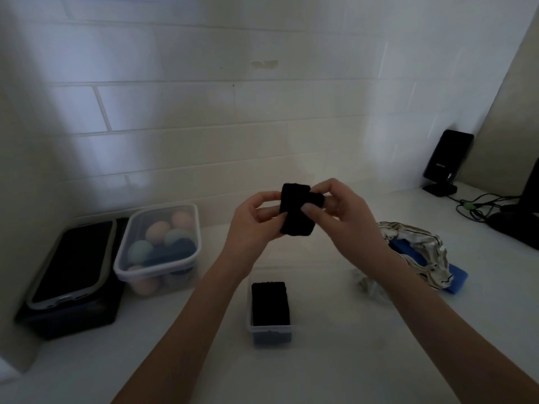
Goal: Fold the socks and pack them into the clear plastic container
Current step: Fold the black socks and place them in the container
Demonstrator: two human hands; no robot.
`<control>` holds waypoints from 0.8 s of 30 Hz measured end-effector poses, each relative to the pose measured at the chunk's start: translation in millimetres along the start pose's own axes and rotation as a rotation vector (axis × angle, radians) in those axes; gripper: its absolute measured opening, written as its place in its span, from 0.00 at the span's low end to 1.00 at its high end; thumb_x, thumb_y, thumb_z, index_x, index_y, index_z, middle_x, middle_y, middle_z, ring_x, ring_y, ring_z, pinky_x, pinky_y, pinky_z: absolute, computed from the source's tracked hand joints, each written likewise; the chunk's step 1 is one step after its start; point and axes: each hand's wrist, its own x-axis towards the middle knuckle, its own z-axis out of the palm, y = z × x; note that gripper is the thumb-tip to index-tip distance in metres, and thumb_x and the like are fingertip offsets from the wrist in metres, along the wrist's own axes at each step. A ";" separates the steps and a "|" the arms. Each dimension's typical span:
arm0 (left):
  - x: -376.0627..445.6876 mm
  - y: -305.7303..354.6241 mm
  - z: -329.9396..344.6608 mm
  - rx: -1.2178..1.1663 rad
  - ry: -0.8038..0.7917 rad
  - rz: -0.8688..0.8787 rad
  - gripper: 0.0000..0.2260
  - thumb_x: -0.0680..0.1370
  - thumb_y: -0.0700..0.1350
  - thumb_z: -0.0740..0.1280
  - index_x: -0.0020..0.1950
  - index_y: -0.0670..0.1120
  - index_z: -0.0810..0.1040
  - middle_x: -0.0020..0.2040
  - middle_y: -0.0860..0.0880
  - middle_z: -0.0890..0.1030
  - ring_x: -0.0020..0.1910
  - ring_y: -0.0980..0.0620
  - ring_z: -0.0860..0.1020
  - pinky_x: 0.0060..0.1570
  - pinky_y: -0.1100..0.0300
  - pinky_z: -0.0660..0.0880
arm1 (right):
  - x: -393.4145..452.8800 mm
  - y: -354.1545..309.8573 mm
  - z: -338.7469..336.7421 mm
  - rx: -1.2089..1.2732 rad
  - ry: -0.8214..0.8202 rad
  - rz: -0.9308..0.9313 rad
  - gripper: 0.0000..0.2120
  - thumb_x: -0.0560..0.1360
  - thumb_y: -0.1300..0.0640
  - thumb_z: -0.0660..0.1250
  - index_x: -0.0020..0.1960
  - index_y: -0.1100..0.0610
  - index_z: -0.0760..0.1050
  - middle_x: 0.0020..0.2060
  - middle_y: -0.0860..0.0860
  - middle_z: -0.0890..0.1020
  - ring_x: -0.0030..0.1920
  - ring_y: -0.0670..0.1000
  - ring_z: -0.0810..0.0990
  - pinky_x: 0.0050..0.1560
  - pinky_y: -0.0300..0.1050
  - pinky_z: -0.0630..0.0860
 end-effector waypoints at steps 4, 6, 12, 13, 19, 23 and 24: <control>-3.2 1.0 1.6 0.032 -0.102 0.008 0.13 0.73 0.29 0.65 0.49 0.46 0.77 0.35 0.51 0.86 0.35 0.54 0.84 0.37 0.62 0.79 | 1.7 2.9 0.7 -0.099 0.105 -0.006 0.04 0.74 0.59 0.67 0.44 0.52 0.72 0.47 0.49 0.76 0.49 0.45 0.76 0.44 0.31 0.76; -4.6 0.7 2.1 0.056 -0.136 0.003 0.14 0.73 0.28 0.63 0.47 0.47 0.77 0.34 0.51 0.86 0.35 0.54 0.84 0.37 0.62 0.79 | 2.7 2.9 -0.2 0.028 0.060 0.040 0.02 0.75 0.61 0.67 0.45 0.58 0.74 0.48 0.53 0.79 0.49 0.46 0.79 0.45 0.33 0.77; -6.6 -1.5 3.9 0.122 -0.169 -0.024 0.14 0.74 0.27 0.61 0.45 0.45 0.77 0.31 0.52 0.85 0.32 0.56 0.83 0.36 0.64 0.79 | 2.6 2.1 -1.6 0.048 0.006 0.031 0.08 0.72 0.62 0.70 0.42 0.52 0.73 0.36 0.47 0.81 0.37 0.41 0.80 0.41 0.36 0.76; -7.3 -0.7 4.6 0.129 -0.168 -0.031 0.14 0.74 0.27 0.60 0.45 0.45 0.77 0.31 0.52 0.84 0.32 0.56 0.83 0.36 0.65 0.79 | 2.4 1.8 -2.1 0.079 0.011 0.043 0.08 0.72 0.63 0.70 0.43 0.53 0.73 0.36 0.49 0.81 0.36 0.42 0.80 0.39 0.35 0.76; -8.1 2.8 2.9 0.105 -0.188 -0.075 0.08 0.76 0.38 0.64 0.42 0.48 0.79 0.33 0.52 0.85 0.36 0.53 0.83 0.39 0.60 0.81 | -2.4 -0.9 -3.7 0.182 0.020 0.140 0.12 0.72 0.63 0.70 0.51 0.53 0.71 0.39 0.56 0.84 0.40 0.51 0.83 0.43 0.45 0.79; -13.2 5.0 2.6 0.216 -0.134 -0.001 0.04 0.73 0.37 0.69 0.40 0.44 0.78 0.28 0.52 0.83 0.30 0.57 0.82 0.33 0.64 0.79 | -7.0 -4.8 -0.5 0.161 0.058 0.170 0.09 0.74 0.61 0.68 0.50 0.56 0.68 0.38 0.62 0.84 0.40 0.60 0.84 0.40 0.54 0.81; -15.4 7.1 2.4 0.249 -0.122 0.009 0.04 0.73 0.38 0.69 0.39 0.44 0.78 0.27 0.53 0.83 0.28 0.58 0.81 0.31 0.65 0.77 | -9.5 -6.4 -0.1 0.169 0.067 0.181 0.08 0.75 0.61 0.67 0.49 0.56 0.67 0.38 0.63 0.84 0.40 0.61 0.84 0.41 0.56 0.81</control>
